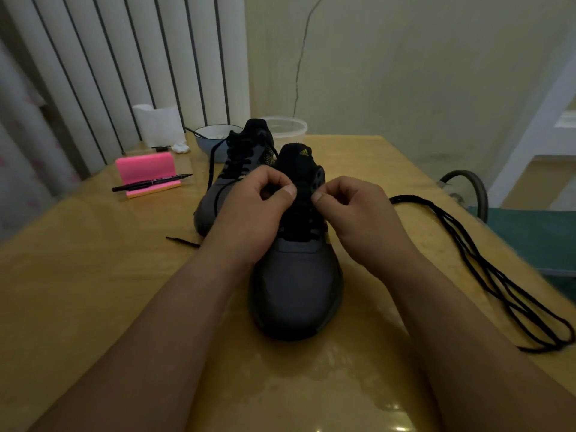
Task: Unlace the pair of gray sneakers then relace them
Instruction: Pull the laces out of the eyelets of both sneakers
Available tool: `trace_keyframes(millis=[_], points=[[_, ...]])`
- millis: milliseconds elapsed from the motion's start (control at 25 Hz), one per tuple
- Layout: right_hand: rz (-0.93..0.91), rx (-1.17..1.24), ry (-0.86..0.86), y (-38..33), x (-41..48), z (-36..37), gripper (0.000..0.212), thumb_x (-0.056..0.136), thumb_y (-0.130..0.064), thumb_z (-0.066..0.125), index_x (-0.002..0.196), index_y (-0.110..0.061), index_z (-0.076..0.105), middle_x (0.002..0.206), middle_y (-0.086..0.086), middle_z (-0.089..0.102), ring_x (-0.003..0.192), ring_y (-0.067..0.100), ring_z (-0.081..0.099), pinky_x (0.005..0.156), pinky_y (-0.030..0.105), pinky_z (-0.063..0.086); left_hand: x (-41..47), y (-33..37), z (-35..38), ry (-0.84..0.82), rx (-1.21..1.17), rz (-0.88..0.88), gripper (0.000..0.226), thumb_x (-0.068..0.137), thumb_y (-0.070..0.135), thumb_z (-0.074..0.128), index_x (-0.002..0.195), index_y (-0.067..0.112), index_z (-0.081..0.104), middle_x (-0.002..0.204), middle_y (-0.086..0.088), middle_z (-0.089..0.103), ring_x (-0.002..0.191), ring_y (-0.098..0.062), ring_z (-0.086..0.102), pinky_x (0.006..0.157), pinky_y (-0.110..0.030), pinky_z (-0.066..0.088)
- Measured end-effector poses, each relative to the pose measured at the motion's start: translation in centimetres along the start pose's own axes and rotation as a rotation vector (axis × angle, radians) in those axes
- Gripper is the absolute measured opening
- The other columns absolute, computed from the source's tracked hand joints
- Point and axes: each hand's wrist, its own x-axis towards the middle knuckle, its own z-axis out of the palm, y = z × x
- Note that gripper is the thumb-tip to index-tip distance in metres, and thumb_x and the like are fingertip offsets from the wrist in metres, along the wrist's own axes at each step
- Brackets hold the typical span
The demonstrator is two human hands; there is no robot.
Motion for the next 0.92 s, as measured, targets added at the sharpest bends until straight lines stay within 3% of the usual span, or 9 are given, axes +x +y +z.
trace_keyframes(millis=[80,160,360,440,520,600,760,920], points=[[0.021,0.093,-0.010,0.3,0.0,-0.1,0.011,0.099,-0.020,0.066,0.091,-0.015,0.073,0.084,0.001,0.074,0.079,0.013,0.070,0.070,0.026,0.058,-0.1,-0.2,0.2,0.051,0.181,0.090,0.016,0.103,0.027,0.063,0.116,0.036,0.062,0.094,0.008,0.059,0.082,-0.001,0.060,0.065,-0.011,0.046],[0.038,0.162,-0.035,0.5,0.1,-0.3,0.012,0.099,-0.016,0.065,0.090,-0.012,0.071,0.083,0.004,0.073,0.076,0.009,0.067,0.070,0.023,0.056,-0.2,-0.3,0.3,0.065,0.217,0.129,0.024,0.103,0.026,0.062,0.123,0.039,0.057,0.097,0.006,0.057,0.085,-0.007,0.060,0.067,-0.017,0.049],[0.051,0.166,-0.078,0.4,0.0,-0.6,0.014,0.100,-0.019,0.061,0.091,-0.012,0.069,0.085,-0.001,0.068,0.072,-0.004,0.059,0.062,0.009,0.047,-0.2,-0.5,0.2,0.061,0.220,0.145,0.023,0.104,0.025,0.062,0.121,0.039,0.058,0.100,0.005,0.058,0.089,-0.007,0.060,0.069,-0.018,0.047],[0.040,0.117,-0.043,0.4,-0.1,-0.3,0.021,0.102,-0.032,0.062,0.094,-0.014,0.070,0.087,-0.001,0.070,0.073,-0.001,0.062,0.062,0.012,0.049,-0.3,-0.4,0.3,0.038,0.182,0.140,0.024,0.103,0.023,0.063,0.121,0.038,0.059,0.099,0.007,0.058,0.088,-0.003,0.060,0.066,-0.012,0.047],[0.010,0.023,0.001,0.3,-0.2,0.2,0.024,0.098,-0.041,0.067,0.092,-0.018,0.069,0.083,-0.001,0.070,0.075,0.008,0.066,0.064,0.024,0.053,-0.3,-0.5,0.3,0.029,0.172,0.139,0.024,0.103,0.023,0.064,0.121,0.038,0.060,0.100,0.008,0.058,0.090,-0.004,0.060,0.067,-0.009,0.046],[-0.011,-0.008,0.015,0.1,-0.1,0.4,0.016,0.098,-0.035,0.069,0.092,-0.020,0.068,0.081,-0.001,0.070,0.074,0.012,0.067,0.063,0.028,0.055,-0.2,-0.5,0.3,0.032,0.179,0.139,0.025,0.102,0.024,0.064,0.121,0.040,0.060,0.100,0.006,0.058,0.091,-0.006,0.059,0.069,-0.010,0.046],[0.079,0.131,-0.043,0.0,0.2,-0.3,0.017,0.102,-0.021,0.059,0.094,-0.010,0.069,0.080,-0.006,0.066,0.066,-0.004,0.058,0.060,0.014,0.047,0.0,-0.8,0.3,0.049,0.144,0.114,0.026,0.103,0.026,0.063,0.122,0.043,0.059,0.103,-0.003,0.062,0.090,-0.015,0.065,0.074,-0.029,0.057],[0.090,0.031,-0.129,0.4,0.1,-0.5,0.028,0.105,-0.025,0.046,0.095,-0.003,0.060,0.083,0.000,0.057,0.069,0.002,0.051,0.069,0.032,0.044,-0.1,-0.8,0.3,0.041,0.138,0.115,0.027,0.103,0.024,0.063,0.122,0.042,0.059,0.100,-0.003,0.061,0.088,-0.015,0.064,0.071,-0.023,0.051]])
